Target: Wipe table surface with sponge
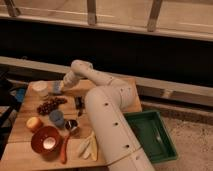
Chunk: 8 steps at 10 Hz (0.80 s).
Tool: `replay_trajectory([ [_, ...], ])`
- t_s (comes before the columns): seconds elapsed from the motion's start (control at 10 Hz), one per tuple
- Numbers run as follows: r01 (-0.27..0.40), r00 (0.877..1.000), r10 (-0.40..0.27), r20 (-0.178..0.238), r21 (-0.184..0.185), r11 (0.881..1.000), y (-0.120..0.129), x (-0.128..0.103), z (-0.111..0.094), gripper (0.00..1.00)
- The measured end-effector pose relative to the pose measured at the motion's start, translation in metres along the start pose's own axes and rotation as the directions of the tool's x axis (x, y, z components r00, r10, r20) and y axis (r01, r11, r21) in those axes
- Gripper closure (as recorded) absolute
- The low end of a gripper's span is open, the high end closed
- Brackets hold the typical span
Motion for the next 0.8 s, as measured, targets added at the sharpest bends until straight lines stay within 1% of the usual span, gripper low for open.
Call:
replay_trajectory([
  [0.3,0.003,1.000,-0.003,0.004,0.002,1.000,0.002,-0.001,-0.002,1.00],
  [0.4,0.014,1.000,-0.014,0.012,0.019,1.000,0.003,-0.003,-0.006,1.00],
  [0.5,0.025,0.999,-0.026,0.023,0.038,0.999,0.007,-0.005,-0.014,1.00],
  [0.7,0.043,0.998,-0.047,0.052,0.075,0.996,0.020,-0.011,-0.040,1.00],
  [0.8,0.047,0.997,-0.052,0.063,0.087,0.995,0.023,-0.012,-0.049,1.00],
])
